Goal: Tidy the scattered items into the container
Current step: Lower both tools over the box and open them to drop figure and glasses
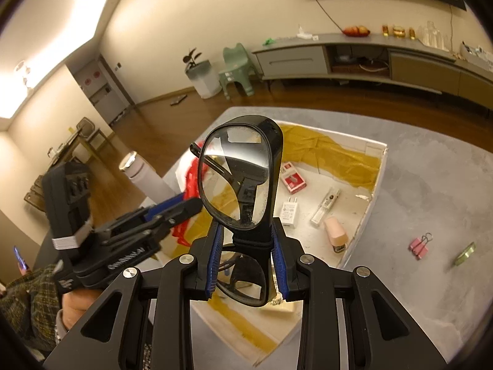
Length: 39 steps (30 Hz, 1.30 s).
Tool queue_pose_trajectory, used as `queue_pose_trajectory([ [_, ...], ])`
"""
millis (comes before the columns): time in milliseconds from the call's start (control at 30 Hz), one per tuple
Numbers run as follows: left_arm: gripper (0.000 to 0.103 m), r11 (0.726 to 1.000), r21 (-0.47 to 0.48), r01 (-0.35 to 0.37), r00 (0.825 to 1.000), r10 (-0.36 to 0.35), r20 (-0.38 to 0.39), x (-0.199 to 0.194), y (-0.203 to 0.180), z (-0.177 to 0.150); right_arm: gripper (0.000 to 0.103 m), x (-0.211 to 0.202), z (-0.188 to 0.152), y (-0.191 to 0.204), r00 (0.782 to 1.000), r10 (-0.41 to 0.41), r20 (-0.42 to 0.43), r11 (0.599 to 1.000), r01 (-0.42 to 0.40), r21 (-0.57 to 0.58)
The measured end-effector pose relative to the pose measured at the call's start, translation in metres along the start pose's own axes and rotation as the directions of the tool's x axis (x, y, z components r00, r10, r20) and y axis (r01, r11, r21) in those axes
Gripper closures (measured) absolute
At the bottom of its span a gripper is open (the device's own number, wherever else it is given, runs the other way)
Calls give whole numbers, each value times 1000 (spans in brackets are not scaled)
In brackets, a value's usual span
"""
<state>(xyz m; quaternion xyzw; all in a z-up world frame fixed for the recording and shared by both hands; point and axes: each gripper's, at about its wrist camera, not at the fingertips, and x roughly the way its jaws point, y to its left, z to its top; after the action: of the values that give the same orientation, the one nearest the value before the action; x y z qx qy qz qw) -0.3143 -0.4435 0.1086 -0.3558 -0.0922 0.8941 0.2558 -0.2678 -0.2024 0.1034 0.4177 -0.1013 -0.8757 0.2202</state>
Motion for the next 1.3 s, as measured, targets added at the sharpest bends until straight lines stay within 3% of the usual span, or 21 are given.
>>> queue_pose_trajectory([
  [267, 74, 999, 29, -19, 998, 21, -64, 22, 10, 10, 71, 43, 16, -6, 996, -47, -77, 999, 46, -8],
  [467, 74, 991, 105, -81, 988, 94, -120, 42, 7, 9, 71, 72, 28, -17, 985, -100, -143, 995, 99, -10],
  [733, 74, 983, 137, -121, 982, 138, -129, 53, 3, 12, 71, 105, 41, -30, 963, -157, -218, 987, 160, -7],
  [1167, 74, 984, 121, -134, 972, 154, -179, 76, 9, 14, 69, 141, 48, -49, 937, -177, -301, 980, 195, 33],
  [1233, 73, 984, 103, -145, 972, 161, -170, 75, 10, 16, 69, 143, 47, -53, 936, -172, -307, 980, 193, 40],
  [1300, 65, 987, 88, -136, 974, 149, -169, 73, 11, 16, 65, 140, 47, -57, 939, -179, -294, 978, 203, 53],
])
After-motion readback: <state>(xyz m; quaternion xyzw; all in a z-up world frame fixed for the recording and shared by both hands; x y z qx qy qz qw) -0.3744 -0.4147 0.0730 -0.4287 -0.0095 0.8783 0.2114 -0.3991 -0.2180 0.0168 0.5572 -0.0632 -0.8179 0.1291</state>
